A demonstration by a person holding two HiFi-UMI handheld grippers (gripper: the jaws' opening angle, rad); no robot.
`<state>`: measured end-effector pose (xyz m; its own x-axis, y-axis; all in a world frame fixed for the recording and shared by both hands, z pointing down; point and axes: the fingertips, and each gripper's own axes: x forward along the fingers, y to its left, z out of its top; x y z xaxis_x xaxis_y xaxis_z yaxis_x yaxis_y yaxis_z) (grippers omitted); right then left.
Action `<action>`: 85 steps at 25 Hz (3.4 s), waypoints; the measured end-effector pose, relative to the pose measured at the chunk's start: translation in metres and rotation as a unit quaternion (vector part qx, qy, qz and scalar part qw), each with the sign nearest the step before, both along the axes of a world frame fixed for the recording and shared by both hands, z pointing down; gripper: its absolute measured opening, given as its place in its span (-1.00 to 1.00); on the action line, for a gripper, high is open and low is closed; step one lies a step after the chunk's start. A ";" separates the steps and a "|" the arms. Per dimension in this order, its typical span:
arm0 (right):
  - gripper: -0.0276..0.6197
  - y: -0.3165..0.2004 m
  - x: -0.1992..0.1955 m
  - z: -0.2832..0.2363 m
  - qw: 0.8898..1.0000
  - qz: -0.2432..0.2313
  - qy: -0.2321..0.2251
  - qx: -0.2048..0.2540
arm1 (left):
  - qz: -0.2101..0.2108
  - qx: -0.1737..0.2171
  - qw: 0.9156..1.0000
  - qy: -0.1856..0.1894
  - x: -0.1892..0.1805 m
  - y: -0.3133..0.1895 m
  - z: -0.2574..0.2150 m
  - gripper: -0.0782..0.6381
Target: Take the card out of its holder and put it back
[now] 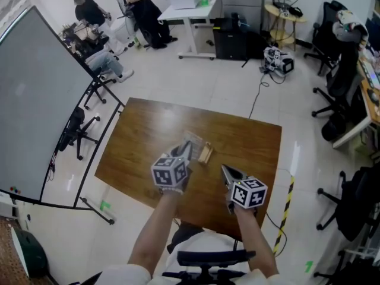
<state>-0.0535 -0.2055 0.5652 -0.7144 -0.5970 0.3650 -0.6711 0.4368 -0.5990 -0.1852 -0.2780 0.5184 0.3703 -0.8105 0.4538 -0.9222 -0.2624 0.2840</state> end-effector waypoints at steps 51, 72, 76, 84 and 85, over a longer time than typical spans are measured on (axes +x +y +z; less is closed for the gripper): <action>-0.89 0.014 -0.002 -0.001 1.000 0.007 0.006 0.006 | 0.017 -0.048 0.998 0.029 -0.007 0.019 0.028 -0.75; -0.89 -0.005 -0.009 0.028 1.000 0.005 0.016 -0.023 | 0.044 -0.086 0.995 0.009 0.004 -0.031 0.073 -0.75; -0.89 -0.007 -0.004 0.030 1.000 0.008 0.014 -0.027 | 0.048 -0.089 0.995 0.003 0.008 -0.031 0.080 -0.75; -0.89 -0.011 0.001 0.033 0.999 0.013 0.012 -0.031 | 0.047 -0.091 0.995 0.001 0.011 -0.032 0.081 -0.75; -0.89 -0.012 0.001 0.033 0.999 0.013 0.012 -0.031 | 0.047 -0.092 0.995 0.001 0.011 -0.032 0.082 -0.75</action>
